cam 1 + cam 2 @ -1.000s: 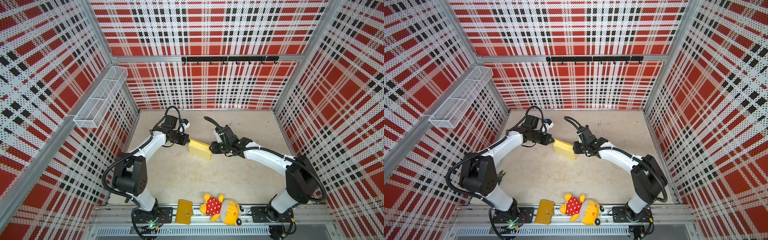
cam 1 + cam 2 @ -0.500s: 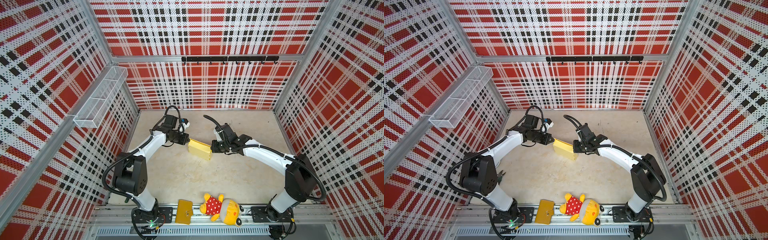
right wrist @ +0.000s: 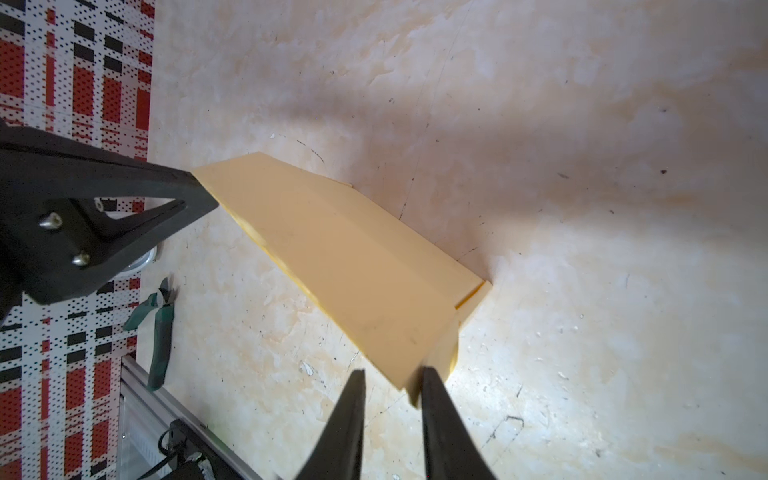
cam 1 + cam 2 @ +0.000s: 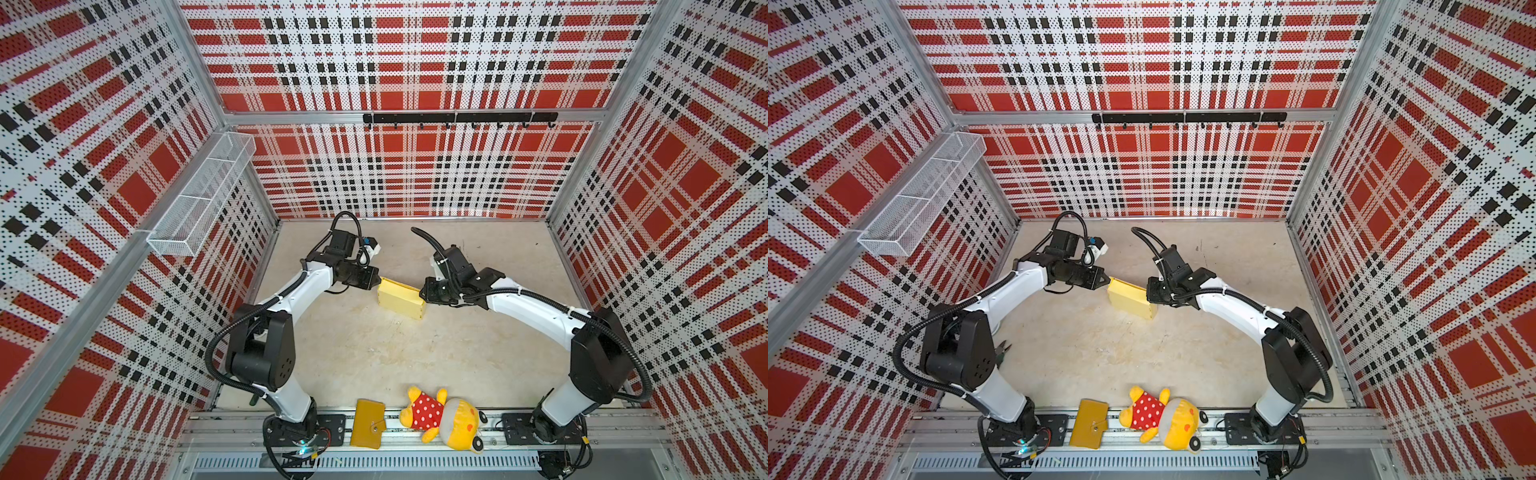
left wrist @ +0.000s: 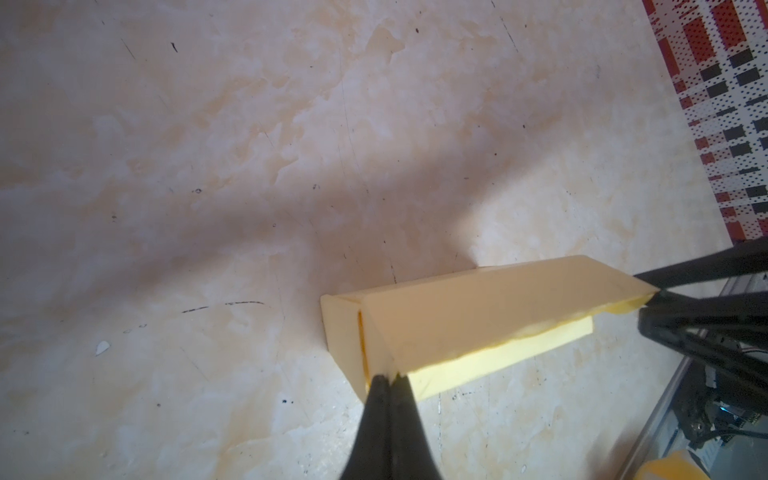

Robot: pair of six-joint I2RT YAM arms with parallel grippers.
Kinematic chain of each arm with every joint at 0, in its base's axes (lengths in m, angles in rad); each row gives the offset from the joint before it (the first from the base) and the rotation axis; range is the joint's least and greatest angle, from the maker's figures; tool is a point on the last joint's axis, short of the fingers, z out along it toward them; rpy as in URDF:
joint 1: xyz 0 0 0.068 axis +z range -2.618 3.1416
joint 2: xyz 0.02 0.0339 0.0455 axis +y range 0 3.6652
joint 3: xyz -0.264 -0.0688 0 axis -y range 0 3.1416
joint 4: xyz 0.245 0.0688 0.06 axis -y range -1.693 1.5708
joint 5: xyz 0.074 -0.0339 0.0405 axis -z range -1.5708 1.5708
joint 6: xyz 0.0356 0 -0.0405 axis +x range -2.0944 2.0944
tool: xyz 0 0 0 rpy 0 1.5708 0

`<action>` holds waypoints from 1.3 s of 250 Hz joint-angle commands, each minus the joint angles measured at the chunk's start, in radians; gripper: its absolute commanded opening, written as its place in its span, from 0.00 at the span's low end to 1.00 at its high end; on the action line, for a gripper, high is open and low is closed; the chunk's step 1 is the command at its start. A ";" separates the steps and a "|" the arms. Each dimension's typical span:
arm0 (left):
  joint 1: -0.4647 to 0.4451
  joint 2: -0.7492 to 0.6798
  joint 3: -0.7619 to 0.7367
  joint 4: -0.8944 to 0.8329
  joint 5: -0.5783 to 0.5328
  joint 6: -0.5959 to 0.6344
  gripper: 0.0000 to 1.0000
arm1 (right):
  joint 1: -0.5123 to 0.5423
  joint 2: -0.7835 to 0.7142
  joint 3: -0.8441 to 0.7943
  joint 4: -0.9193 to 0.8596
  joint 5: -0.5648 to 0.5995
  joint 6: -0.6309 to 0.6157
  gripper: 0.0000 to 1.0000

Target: Fold the paper box

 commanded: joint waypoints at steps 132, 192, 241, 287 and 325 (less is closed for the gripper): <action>-0.033 0.006 -0.003 0.025 0.012 -0.095 0.00 | 0.014 0.036 0.043 -0.072 0.144 0.027 0.14; -0.038 0.008 -0.001 0.025 0.015 -0.103 0.00 | 0.016 0.037 0.066 -0.066 0.126 0.029 0.05; -0.039 0.011 -0.005 0.028 0.015 -0.101 0.00 | 0.012 0.046 0.064 -0.015 0.070 0.062 0.04; -0.039 0.012 -0.008 0.030 0.008 -0.095 0.00 | 0.001 0.041 0.056 0.018 0.036 0.085 0.04; -0.039 0.014 -0.009 0.030 0.010 -0.093 0.00 | -0.007 0.033 0.049 0.050 0.009 0.105 0.03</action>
